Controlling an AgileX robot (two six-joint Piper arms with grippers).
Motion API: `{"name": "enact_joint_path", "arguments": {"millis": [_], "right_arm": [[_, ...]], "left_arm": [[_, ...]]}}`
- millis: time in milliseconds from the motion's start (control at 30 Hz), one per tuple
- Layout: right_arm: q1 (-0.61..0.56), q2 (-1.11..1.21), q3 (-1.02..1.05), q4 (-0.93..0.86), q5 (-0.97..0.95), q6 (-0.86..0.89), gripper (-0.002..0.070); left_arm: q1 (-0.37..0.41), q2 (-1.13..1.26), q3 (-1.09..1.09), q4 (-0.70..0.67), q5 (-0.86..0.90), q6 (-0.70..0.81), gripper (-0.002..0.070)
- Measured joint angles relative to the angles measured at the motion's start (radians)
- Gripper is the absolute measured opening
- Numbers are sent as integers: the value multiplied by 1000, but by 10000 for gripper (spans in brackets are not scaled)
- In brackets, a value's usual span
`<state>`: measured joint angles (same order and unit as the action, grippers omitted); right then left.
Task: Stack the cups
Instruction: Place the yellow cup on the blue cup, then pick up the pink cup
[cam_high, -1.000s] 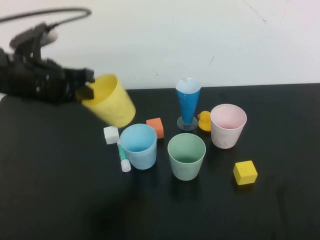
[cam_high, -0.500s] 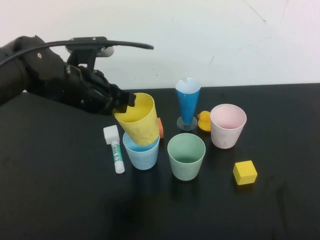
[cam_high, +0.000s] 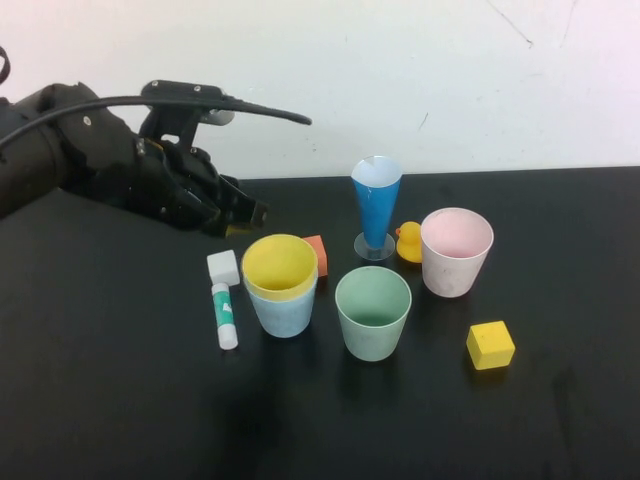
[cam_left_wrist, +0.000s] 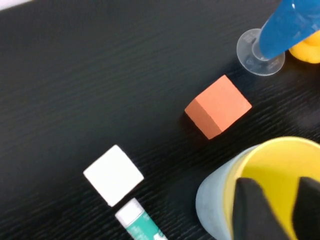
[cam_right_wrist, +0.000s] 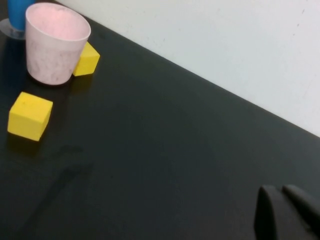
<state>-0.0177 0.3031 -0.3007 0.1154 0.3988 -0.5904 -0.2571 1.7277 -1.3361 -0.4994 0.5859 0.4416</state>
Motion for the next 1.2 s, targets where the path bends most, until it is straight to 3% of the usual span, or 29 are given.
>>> {"name": "enact_joint_path", "arguments": {"millis": [133, 200, 267, 367, 467, 667, 833, 1067, 1200], "right_arm": [[0, 2, 0, 1, 7, 0, -3], [8, 2, -17, 15, 45, -15, -3], [27, 12, -53, 38, 91, -73, -3], [58, 54, -140, 89, 157, -154, -3], [75, 142, -256, 137, 212, -189, -3], [82, 411, -469, 259, 361, -251, -3], [82, 626, -517, 439, 369, -398, -3], [91, 910, -527, 813, 332, -766, -3], [127, 1042, -590, 894, 330, -880, -3]], "left_arm": [[0, 0, 0, -6, 0, 28, 303], [0, -10, -5, -6, 2, 26, 310], [0, -35, -17, 3, 4, 21, 260], [0, -112, -35, 53, 4, 19, 111], [0, -224, -41, 126, -11, 21, 34], [0, -482, -49, 239, -29, 18, 4], [0, -696, 20, 256, -40, 9, 2], [0, -1040, 346, 207, -41, 3, 2], [0, -1200, 535, 194, -80, 6, 2]]}}
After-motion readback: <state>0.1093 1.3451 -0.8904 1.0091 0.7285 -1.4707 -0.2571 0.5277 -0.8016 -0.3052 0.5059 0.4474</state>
